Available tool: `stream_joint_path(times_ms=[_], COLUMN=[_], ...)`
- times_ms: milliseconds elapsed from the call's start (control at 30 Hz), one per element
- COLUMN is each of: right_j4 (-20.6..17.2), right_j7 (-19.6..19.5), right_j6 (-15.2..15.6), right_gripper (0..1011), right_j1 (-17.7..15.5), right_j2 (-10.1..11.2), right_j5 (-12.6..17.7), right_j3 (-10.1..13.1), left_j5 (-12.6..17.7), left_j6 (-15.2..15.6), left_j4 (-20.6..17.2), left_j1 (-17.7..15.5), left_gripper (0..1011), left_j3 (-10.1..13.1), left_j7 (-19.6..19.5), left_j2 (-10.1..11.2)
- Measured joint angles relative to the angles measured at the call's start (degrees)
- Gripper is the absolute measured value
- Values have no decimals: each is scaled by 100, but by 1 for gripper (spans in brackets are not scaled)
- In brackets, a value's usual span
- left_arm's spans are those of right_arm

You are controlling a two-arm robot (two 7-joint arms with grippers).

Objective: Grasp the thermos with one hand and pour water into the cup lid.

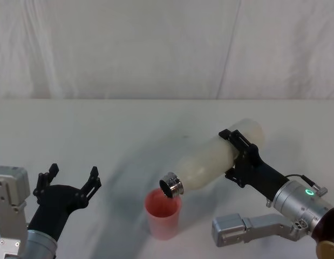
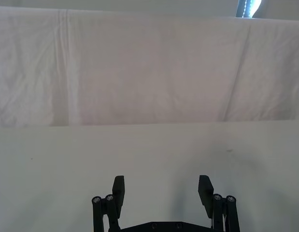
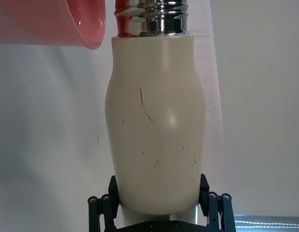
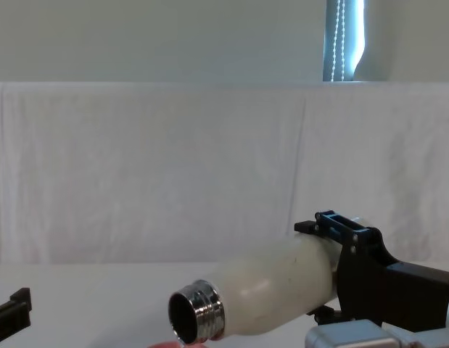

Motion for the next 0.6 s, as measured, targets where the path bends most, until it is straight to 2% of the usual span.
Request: stream_joint_path(times_ms=[600], right_j4=[3], right_j7=[0], right_j6=[8], right_gripper=[962], right_j1=[3], right_j2=[3], right_j5=[-3], right_j3=[-6], left_j5=[0], left_j6=[0], left_j4=[0], left_j1=[0], left_gripper=[1001], left_j3=[0], left_j7=[0], left_j2=[0])
